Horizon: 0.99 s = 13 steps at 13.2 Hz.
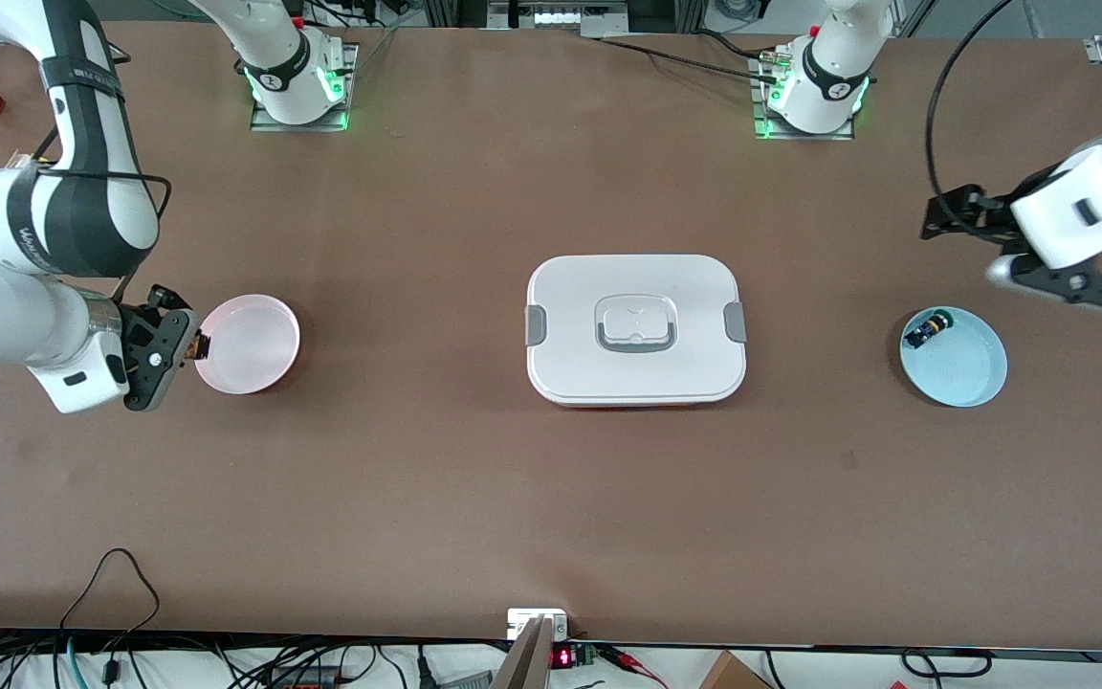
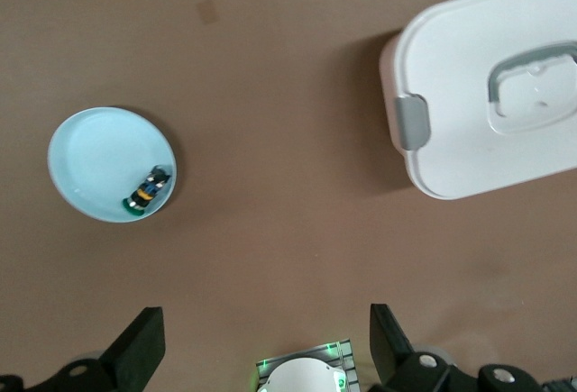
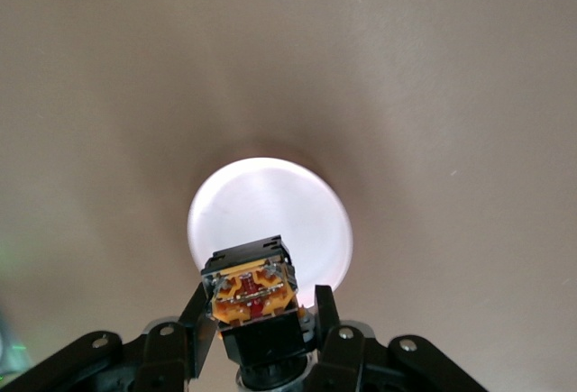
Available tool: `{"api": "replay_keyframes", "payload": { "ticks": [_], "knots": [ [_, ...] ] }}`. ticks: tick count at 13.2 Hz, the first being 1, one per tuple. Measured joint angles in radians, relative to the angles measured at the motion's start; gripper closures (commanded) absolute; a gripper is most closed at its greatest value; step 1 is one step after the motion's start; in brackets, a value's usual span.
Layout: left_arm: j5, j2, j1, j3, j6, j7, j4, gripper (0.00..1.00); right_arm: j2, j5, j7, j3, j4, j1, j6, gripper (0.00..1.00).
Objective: Transfer orange switch to right arm and place
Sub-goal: 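Lower the orange switch into the white dish with the right gripper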
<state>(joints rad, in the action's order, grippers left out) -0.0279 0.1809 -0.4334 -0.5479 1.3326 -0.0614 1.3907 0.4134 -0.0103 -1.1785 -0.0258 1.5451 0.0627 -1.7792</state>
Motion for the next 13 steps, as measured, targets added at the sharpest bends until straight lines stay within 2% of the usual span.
{"api": "replay_keyframes", "payload": {
  "ticks": [3,5,7,10,13],
  "knots": [
    [0.028,-0.085,0.220,0.277,0.068,0.094,0.043,0.00,0.007,-0.028,-0.102,-0.002,0.104,-0.011,-0.123,0.97],
    [0.035,-0.142,0.302,0.374,0.190,0.152,0.124,0.00,0.015,-0.039,-0.120,-0.001,0.176,-0.013,-0.182,0.97],
    [0.036,-0.196,0.316,0.395,0.236,0.158,0.194,0.00,0.017,-0.040,-0.123,-0.002,0.250,-0.017,-0.247,0.96],
    [0.037,-0.267,0.354,0.400,0.241,0.150,0.306,0.00,0.022,-0.040,-0.138,-0.002,0.367,-0.033,-0.413,0.96],
    [0.037,-0.275,0.410,0.420,0.256,0.150,0.342,0.00,0.032,-0.040,-0.142,-0.002,0.458,-0.037,-0.550,0.96]
  ]
}}
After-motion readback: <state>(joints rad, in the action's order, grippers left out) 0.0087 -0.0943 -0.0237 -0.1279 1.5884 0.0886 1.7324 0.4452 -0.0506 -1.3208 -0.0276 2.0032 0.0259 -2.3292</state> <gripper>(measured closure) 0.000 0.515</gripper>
